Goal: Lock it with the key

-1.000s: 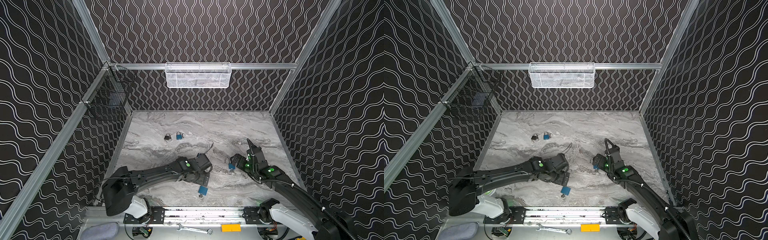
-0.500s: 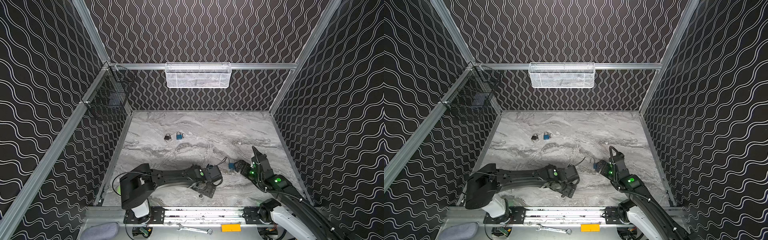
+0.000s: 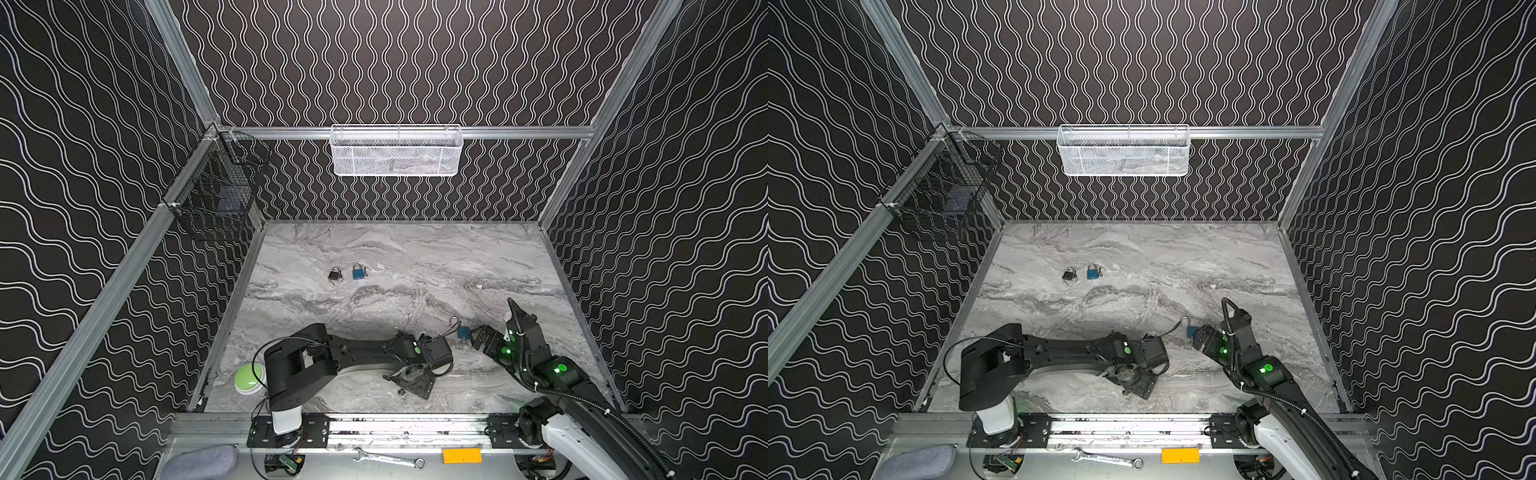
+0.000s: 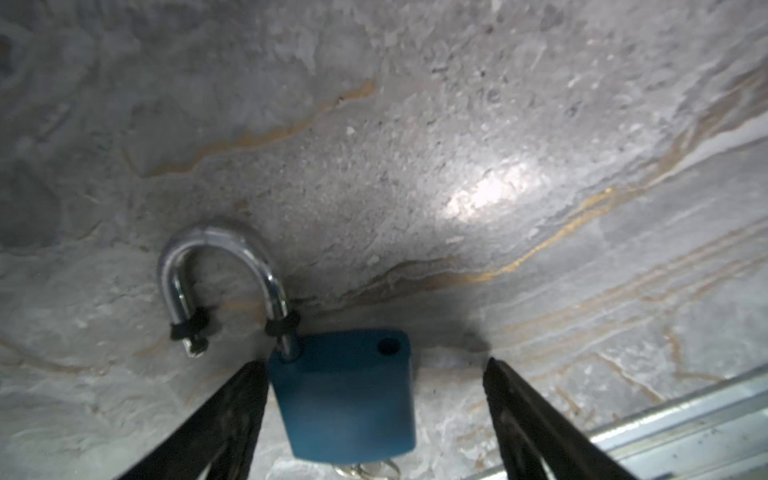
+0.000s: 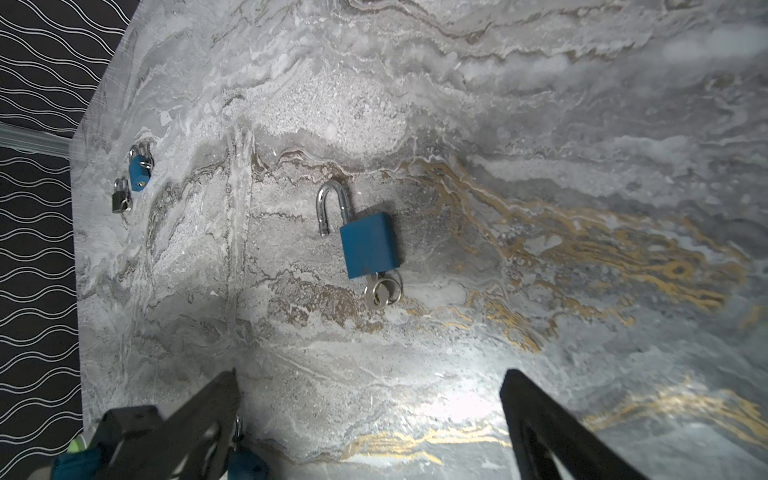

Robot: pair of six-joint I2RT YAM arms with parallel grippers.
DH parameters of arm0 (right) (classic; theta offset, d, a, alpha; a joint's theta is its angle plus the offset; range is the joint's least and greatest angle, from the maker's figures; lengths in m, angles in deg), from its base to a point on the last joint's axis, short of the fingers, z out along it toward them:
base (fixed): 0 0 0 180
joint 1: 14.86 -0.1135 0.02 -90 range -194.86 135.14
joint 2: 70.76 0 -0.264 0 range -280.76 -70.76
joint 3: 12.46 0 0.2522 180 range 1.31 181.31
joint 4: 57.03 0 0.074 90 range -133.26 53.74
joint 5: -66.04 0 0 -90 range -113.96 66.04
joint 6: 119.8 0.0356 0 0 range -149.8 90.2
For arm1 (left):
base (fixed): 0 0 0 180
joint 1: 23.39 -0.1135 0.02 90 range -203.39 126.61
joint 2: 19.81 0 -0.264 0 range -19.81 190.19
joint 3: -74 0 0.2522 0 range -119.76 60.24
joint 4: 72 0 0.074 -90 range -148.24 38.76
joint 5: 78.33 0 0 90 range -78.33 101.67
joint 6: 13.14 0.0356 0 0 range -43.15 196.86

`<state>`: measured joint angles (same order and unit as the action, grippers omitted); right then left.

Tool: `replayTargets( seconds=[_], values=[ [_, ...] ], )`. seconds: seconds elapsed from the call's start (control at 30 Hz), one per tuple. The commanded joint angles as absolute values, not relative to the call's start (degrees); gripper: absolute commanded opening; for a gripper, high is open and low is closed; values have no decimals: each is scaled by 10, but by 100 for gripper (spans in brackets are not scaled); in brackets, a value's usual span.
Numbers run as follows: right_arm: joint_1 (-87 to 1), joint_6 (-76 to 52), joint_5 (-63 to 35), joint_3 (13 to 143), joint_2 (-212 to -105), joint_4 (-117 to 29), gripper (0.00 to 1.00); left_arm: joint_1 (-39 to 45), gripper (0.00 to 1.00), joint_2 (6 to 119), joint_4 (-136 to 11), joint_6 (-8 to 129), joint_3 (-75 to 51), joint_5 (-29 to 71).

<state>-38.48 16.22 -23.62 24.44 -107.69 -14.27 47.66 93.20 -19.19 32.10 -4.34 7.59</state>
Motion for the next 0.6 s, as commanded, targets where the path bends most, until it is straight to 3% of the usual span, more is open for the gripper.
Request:
replayTargets(
  seconds=[0.0,0.47,0.57],
  values=[
    [-385,168,-238,241,-1066,-126,100,476,85,936,-202,319,-45,72],
    [-385,165,-228,237,-1034,-117,100,463,66,960,-195,319,-57,77],
    [-386,160,-213,234,-1024,-128,100,459,57,958,-195,319,-52,81]
  ],
)
